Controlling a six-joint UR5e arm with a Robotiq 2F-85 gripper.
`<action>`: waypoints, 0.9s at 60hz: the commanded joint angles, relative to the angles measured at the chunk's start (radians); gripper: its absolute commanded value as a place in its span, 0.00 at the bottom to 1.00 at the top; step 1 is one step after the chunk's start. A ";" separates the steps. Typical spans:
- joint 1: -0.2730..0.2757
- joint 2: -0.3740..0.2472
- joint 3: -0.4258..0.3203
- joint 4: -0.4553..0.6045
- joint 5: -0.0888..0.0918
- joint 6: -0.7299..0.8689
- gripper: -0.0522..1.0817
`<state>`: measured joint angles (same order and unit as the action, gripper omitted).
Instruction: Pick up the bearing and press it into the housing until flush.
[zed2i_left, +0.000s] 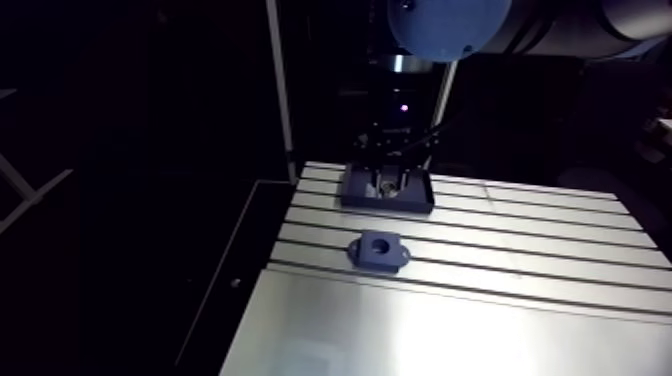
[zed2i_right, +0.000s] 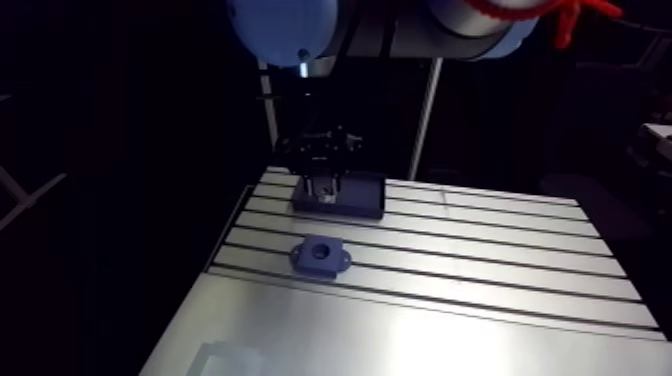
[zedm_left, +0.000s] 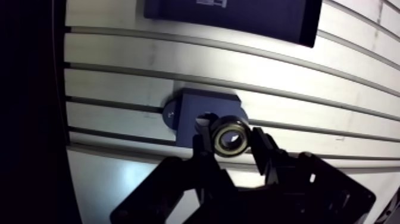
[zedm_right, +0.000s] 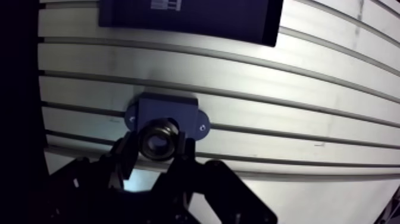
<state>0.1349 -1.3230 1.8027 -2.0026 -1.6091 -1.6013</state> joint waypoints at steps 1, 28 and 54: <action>-0.008 -0.008 0.043 -0.067 0.001 -0.002 0.65; -0.023 -0.003 0.107 -0.117 0.004 -0.010 0.68; -0.015 0.017 0.124 -0.157 0.022 -0.015 0.68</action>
<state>0.1156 -1.3174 1.9234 -2.1501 -1.5953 -1.6144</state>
